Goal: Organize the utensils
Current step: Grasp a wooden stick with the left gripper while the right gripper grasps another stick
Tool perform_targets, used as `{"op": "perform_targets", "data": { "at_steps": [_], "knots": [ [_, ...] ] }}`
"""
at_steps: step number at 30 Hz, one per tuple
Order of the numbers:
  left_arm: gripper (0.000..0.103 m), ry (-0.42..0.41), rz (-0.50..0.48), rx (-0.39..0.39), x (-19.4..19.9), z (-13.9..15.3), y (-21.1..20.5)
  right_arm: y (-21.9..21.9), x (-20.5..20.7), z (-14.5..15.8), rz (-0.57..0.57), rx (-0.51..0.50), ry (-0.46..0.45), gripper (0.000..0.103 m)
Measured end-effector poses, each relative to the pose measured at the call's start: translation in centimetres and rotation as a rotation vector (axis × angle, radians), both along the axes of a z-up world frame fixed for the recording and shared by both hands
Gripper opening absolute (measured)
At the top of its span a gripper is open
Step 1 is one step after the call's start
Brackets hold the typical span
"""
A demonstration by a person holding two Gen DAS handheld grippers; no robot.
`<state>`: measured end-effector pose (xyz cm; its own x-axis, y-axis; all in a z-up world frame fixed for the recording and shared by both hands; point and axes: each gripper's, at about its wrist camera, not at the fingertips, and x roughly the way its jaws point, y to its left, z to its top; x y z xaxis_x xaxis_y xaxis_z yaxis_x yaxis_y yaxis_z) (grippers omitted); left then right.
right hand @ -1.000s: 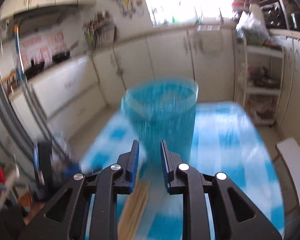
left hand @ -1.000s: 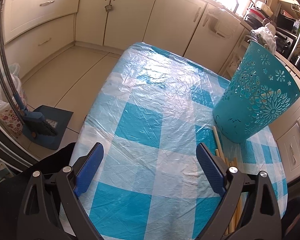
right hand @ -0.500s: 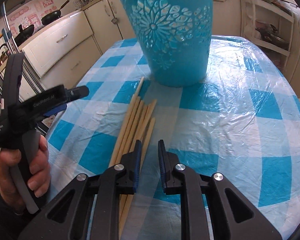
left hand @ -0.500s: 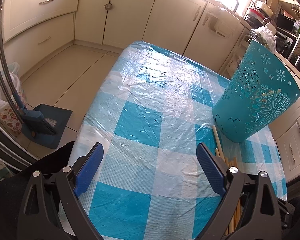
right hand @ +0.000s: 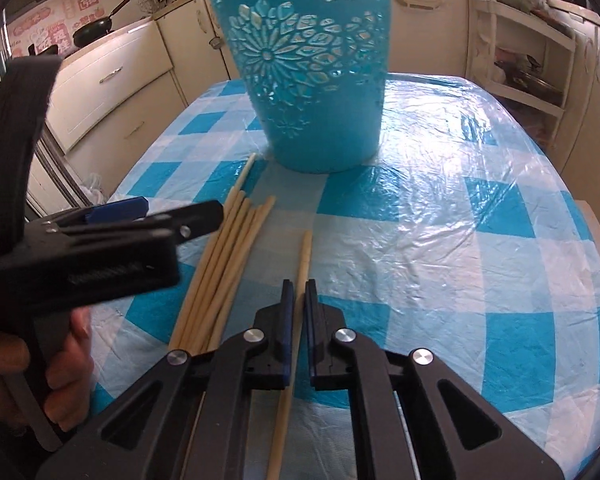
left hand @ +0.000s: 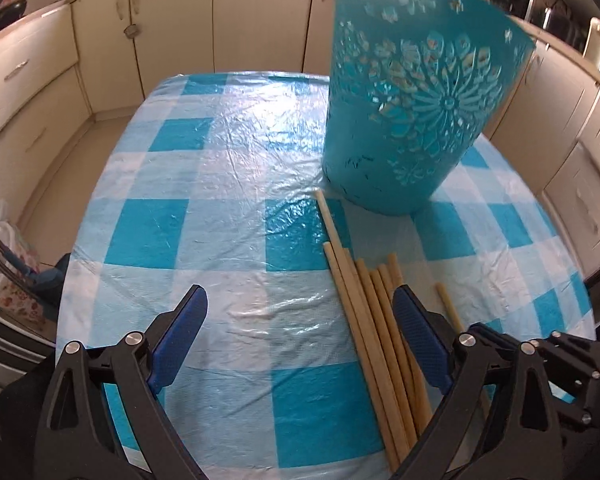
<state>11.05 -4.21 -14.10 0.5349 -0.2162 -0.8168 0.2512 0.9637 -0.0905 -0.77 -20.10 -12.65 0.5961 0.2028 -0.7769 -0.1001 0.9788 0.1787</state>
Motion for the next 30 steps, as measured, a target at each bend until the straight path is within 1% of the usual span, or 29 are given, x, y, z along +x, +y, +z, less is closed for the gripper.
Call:
{"op": "perform_targets", "data": {
  "at_steps": [1, 2, 3, 5, 6, 8, 9, 11, 13, 15, 18, 20, 23, 27, 28, 30],
  "knots": [
    [0.084, 0.013, 0.000, 0.008, 0.0, -0.3, -0.1, -0.1, 0.0, 0.0, -0.002, 0.007, 0.001, 0.007],
    [0.079, 0.004, -0.001, 0.027, -0.3, -0.5, -0.2, -0.1, 0.0, -0.1, -0.003, 0.013, 0.003, 0.007],
    [0.077, -0.002, -0.014, 0.046, -0.6, -0.5, -0.2, -0.2, 0.1, -0.1, -0.003, 0.019, 0.004, 0.007],
    [0.065, -0.004, -0.035, 0.045, -1.4, -0.5, 0.0, -0.2, 0.1, -0.1, -0.005, 0.028, 0.005, 0.007],
    [0.063, -0.003, -0.041, 0.042, -1.6, -0.4, 0.3, -0.3, 0.1, -0.1, -0.007, 0.034, 0.006, 0.007],
    [0.051, -0.003, -0.053, 0.041, -2.1, -0.2, 1.0, -0.3, 0.2, -0.1, -0.011, 0.044, 0.010, 0.007],
    [0.049, 0.003, -0.057, 0.038, -2.3, -0.1, 1.5, -0.4, 0.2, -0.1, -0.012, 0.052, 0.013, 0.007],
    [0.040, 0.018, -0.068, 0.016, -2.4, 0.1, 2.2, -0.5, 0.2, -0.1, -0.013, 0.065, 0.018, 0.007],
    [0.036, 0.042, -0.080, -0.028, -2.3, 0.2, 3.1, -0.6, 0.1, -0.1, -0.014, 0.073, 0.021, 0.006],
    [0.036, 0.069, -0.075, -0.050, -1.7, 0.3, 3.7, -0.7, 0.2, -0.1, -0.016, 0.080, 0.023, 0.007],
    [0.036, 0.085, -0.033, -0.031, -0.4, 0.5, 3.8, -0.7, 0.1, -0.1, -0.014, 0.079, 0.022, 0.007],
    [0.038, 0.095, -0.019, -0.021, 0.5, 0.6, 3.5, -0.7, 0.1, -0.1, -0.014, 0.078, 0.021, 0.007],
    [0.043, 0.105, 0.017, 0.009, 2.5, 0.5, 2.5, -0.7, 0.1, -0.2, -0.012, 0.075, 0.018, 0.007],
    [0.043, 0.108, 0.031, 0.066, 4.8, 0.1, 0.8, -0.7, 0.1, -0.2, -0.013, 0.078, 0.015, 0.007],
    [0.043, 0.110, 0.025, 0.079, 5.2, 0.1, 0.5, -0.7, 0.1, -0.2, -0.013, 0.079, 0.014, 0.007],
    [0.037, 0.097, 0.001, 0.118, 5.8, 0.0, -0.4, -0.7, 0.2, -0.2, -0.013, 0.081, 0.013, 0.007]
  ]
}}
